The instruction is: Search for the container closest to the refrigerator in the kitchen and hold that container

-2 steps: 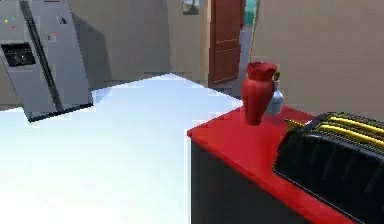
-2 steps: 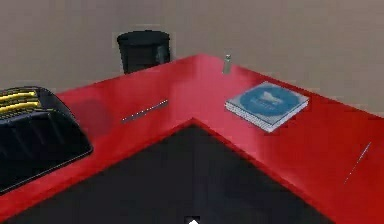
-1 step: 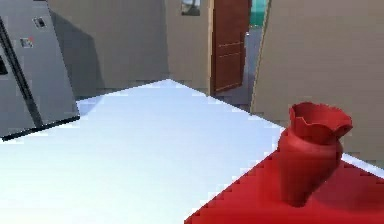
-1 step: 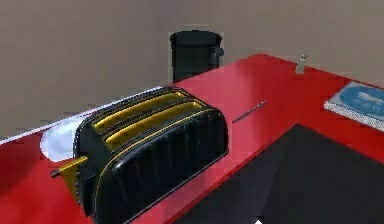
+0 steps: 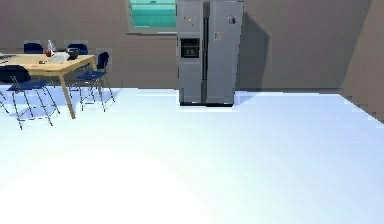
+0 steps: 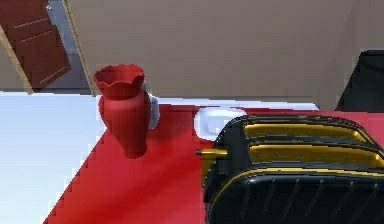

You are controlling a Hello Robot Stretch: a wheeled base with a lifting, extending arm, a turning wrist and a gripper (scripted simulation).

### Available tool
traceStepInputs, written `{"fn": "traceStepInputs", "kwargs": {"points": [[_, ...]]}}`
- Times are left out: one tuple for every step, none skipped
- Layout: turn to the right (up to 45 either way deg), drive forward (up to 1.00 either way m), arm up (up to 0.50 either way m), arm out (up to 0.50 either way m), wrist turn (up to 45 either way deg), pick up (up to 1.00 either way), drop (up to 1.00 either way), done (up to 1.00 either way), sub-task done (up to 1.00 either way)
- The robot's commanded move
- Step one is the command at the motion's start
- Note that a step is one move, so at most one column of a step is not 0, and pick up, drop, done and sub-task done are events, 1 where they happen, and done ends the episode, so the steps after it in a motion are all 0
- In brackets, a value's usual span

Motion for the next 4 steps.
{"fn": "traceStepInputs", "kwargs": {"points": [[-12.0, 0.00, 0.00, 0.00, 0.0, 0.00, 0.00, 0.00, 0.00], [0.0, 0.00, 0.50, 0.00, 0.0, 0.00, 0.00, 0.00, 0.00], [0.0, 0.00, 0.38, 0.00, 0.0, 0.00, 0.00, 0.00, 0.00], [0.0, 0.00, 0.00, 0.18, 0.0, 0.00, 0.00, 0.00, 0.00]]}}
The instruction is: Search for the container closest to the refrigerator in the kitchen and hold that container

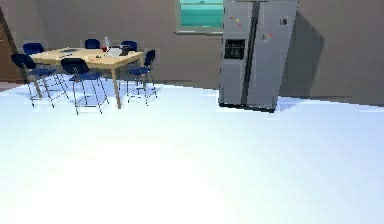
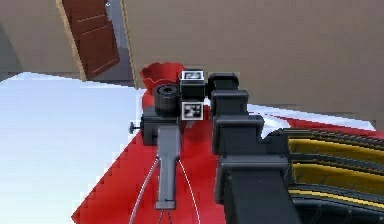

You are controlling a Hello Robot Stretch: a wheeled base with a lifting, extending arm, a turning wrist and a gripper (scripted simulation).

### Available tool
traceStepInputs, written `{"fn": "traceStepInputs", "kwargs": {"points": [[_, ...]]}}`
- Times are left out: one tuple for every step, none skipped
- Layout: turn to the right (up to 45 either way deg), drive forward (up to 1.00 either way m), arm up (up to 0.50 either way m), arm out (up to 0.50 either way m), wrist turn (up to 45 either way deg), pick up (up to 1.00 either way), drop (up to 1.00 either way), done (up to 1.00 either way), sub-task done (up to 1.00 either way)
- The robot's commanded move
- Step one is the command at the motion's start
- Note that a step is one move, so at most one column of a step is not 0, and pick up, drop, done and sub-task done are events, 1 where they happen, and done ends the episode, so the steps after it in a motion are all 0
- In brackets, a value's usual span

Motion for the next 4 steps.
{"fn": "traceStepInputs", "kwargs": {"points": [[0.0, 0.00, 0.00, 0.00, 45.0, 0.00, 0.00, 0.00, 0.00], [0.0, 0.00, 0.00, 0.00, 45.0, 0.00, 0.00, 0.00, 0.00], [0.0, 0.00, 0.00, 0.00, 45.0, 0.00, 0.00, 0.00, 0.00], [0.0, 0.00, 0.00, 0.00, 33.0, 0.00, 0.00, 0.00, 0.00]]}}
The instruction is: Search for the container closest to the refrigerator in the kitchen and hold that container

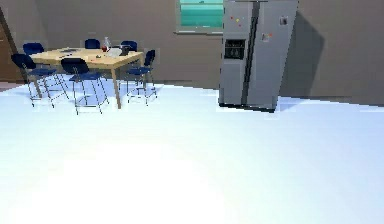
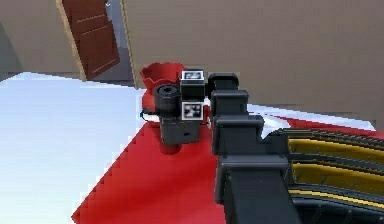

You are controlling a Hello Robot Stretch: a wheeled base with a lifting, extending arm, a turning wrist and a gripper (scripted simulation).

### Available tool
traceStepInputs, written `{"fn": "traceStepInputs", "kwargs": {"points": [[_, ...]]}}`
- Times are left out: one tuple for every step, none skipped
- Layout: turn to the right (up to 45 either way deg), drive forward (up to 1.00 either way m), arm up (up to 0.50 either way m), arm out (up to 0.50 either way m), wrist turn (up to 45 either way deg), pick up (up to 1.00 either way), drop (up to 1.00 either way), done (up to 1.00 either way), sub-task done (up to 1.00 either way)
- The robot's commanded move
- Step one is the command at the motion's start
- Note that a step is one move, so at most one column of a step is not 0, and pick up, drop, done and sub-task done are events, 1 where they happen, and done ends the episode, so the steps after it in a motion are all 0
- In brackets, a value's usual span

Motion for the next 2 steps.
{"fn": "traceStepInputs", "kwargs": {"points": [[0.0, 0.00, 0.00, 0.00, 0.0, 1.00, 0.00, 0.00, 0.00], [0.0, 0.00, 0.00, 0.00, 0.0, 0.00, 0.00, 1.00, 0.00]]}}
